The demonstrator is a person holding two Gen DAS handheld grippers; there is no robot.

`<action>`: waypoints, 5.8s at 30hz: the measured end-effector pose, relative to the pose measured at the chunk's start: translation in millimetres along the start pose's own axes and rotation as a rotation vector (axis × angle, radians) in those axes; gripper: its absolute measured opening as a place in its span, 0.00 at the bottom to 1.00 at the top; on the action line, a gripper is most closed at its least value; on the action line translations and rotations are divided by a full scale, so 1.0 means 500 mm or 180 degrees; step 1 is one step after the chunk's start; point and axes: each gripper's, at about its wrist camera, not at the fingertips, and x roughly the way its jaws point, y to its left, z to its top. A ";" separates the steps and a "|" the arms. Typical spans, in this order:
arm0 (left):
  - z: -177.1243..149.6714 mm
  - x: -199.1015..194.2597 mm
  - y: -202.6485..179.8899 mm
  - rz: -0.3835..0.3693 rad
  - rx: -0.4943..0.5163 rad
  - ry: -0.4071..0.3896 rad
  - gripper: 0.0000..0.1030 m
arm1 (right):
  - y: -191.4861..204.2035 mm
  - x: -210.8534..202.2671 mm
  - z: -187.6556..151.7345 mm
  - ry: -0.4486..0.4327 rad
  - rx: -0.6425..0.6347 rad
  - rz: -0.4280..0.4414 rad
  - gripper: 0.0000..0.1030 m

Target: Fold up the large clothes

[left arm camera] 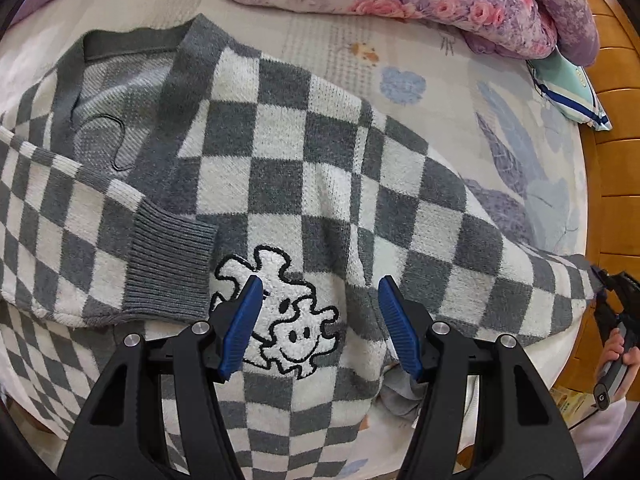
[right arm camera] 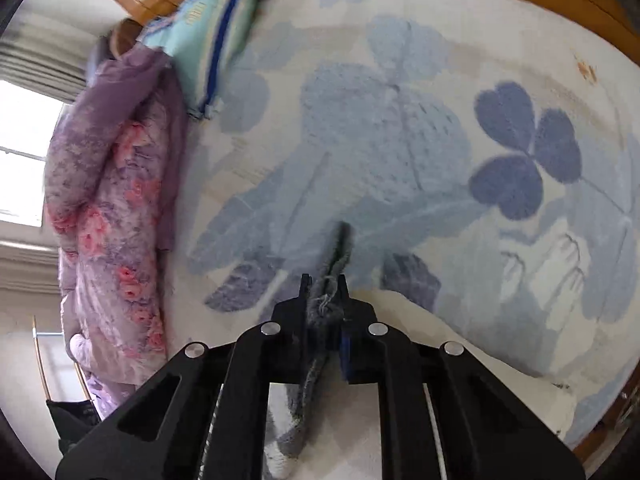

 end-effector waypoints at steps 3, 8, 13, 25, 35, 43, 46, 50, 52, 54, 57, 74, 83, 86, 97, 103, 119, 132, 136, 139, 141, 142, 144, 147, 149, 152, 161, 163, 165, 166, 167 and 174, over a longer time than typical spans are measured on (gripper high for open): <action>0.004 0.014 -0.009 0.0027 0.0052 0.0001 0.60 | 0.029 -0.040 -0.016 -0.0213 -0.0164 0.0108 0.10; 0.018 0.045 -0.041 -0.0070 0.0342 -0.0066 0.48 | 0.082 -0.117 -0.036 -0.0512 -0.0389 0.0330 0.10; 0.047 0.121 -0.071 -0.0018 0.0538 0.0104 0.05 | 0.135 -0.163 -0.070 -0.0700 -0.0661 0.0468 0.10; 0.075 0.231 -0.005 -0.0434 0.0102 0.0225 0.04 | 0.349 -0.226 -0.193 -0.0628 -0.1516 0.1249 0.10; 0.017 0.225 0.001 -0.0390 0.0063 -0.0229 0.05 | 0.595 -0.189 -0.406 0.0150 -0.2307 0.1929 0.10; 0.055 0.124 0.019 -0.0139 0.0000 0.0199 0.01 | 0.697 -0.178 -0.593 0.0482 -0.2656 0.1936 0.10; 0.059 -0.033 0.102 -0.0076 -0.0005 -0.0193 0.01 | 0.726 -0.164 -0.661 0.0539 -0.2753 0.1832 0.10; 0.060 -0.216 0.255 0.0050 -0.0137 -0.0513 0.01 | 0.741 -0.141 -0.756 0.0606 -0.2853 0.1723 0.10; 0.056 -0.293 0.344 0.0272 -0.0239 -0.0616 0.01 | 0.742 -0.128 -0.808 0.0671 -0.2855 0.1658 0.10; 0.053 -0.350 0.414 0.0364 -0.0373 -0.0673 0.01 | 0.745 -0.112 -0.851 0.0708 -0.2845 0.1591 0.10; 0.036 -0.409 0.482 0.0676 -0.0446 -0.0767 0.02 | 0.753 -0.077 -0.913 0.0658 -0.2911 0.1405 0.10; 0.039 -0.315 0.721 0.0933 -0.0505 -0.0557 0.02 | 0.684 0.261 -1.215 0.1211 -0.3098 0.0811 0.11; -0.011 -0.226 0.786 0.0773 -0.0881 -0.0325 0.59 | 0.604 0.291 -1.180 0.1820 -0.2794 0.0917 0.63; -0.018 -0.222 0.753 0.0599 -0.0785 -0.0425 0.63 | 0.530 0.234 -1.067 0.1575 -0.2445 0.0825 0.63; -0.042 -0.065 0.738 -0.0595 -0.1615 -0.0265 0.29 | 0.164 0.201 -0.747 0.1296 -0.0667 0.0221 0.47; -0.030 -0.069 0.750 -0.0665 -0.1737 -0.0405 0.11 | 0.137 0.241 -0.685 0.1158 -0.0158 0.0334 0.09; 0.052 -0.182 0.603 0.0520 -0.0402 -0.0504 0.31 | 0.322 0.057 -0.689 0.0478 -0.1919 0.0069 0.42; 0.183 -0.010 0.605 0.0569 -0.0484 -0.0274 0.01 | 0.411 0.427 -0.566 0.0510 -0.1861 -0.0157 0.00; 0.167 -0.038 0.612 0.0546 -0.0455 -0.0296 0.01 | 0.426 0.382 -0.569 0.0616 -0.2037 -0.0155 0.06; 0.154 -0.065 0.599 0.0537 -0.0435 -0.0347 0.01 | 0.424 0.314 -0.577 0.0562 -0.2098 -0.0115 0.45; 0.147 -0.074 0.586 0.0576 -0.0391 -0.0324 0.07 | 0.412 0.268 -0.585 0.0411 -0.2071 -0.0016 0.76; 0.144 -0.080 0.582 0.0602 -0.0374 -0.0332 0.19 | 0.406 0.253 -0.589 0.0354 -0.2082 0.0014 0.76; 0.134 -0.098 0.582 0.0567 -0.0393 -0.0396 0.36 | 0.426 0.239 -0.615 0.0423 -0.2199 -0.0033 0.76; 0.127 -0.131 0.591 0.0472 -0.0470 -0.0478 0.40 | 0.429 0.222 -0.616 0.0438 -0.2247 -0.0081 0.77; 0.127 -0.146 0.602 0.0577 -0.0453 -0.0468 0.42 | 0.436 0.218 -0.614 0.0425 -0.2252 -0.0093 0.77; 0.166 -0.167 0.619 0.0605 -0.0435 -0.0470 0.45 | 0.466 0.219 -0.599 0.0354 -0.2255 -0.0080 0.77; 0.258 -0.241 0.700 0.0900 -0.0417 -0.0518 0.54 | 0.533 0.287 -0.543 0.0639 -0.2432 -0.0182 0.77; 0.279 -0.207 0.726 0.0923 -0.0334 -0.0380 0.55 | 0.545 0.318 -0.528 0.0764 -0.2452 -0.0262 0.77; 0.289 -0.176 0.750 0.1014 -0.0301 -0.0241 0.55 | 0.560 0.359 -0.515 0.0940 -0.2522 -0.0345 0.77; 0.292 -0.169 0.763 0.1060 -0.0311 -0.0252 0.55 | 0.565 0.375 -0.513 0.1033 -0.2552 -0.0332 0.77; 0.295 -0.169 0.781 0.1019 -0.0377 -0.0319 0.55 | 0.570 0.393 -0.512 0.1142 -0.2583 -0.0341 0.77; 0.350 -0.178 0.844 0.0853 -0.0500 -0.0389 0.62 | 0.571 0.489 -0.509 0.1613 -0.2636 -0.0514 0.77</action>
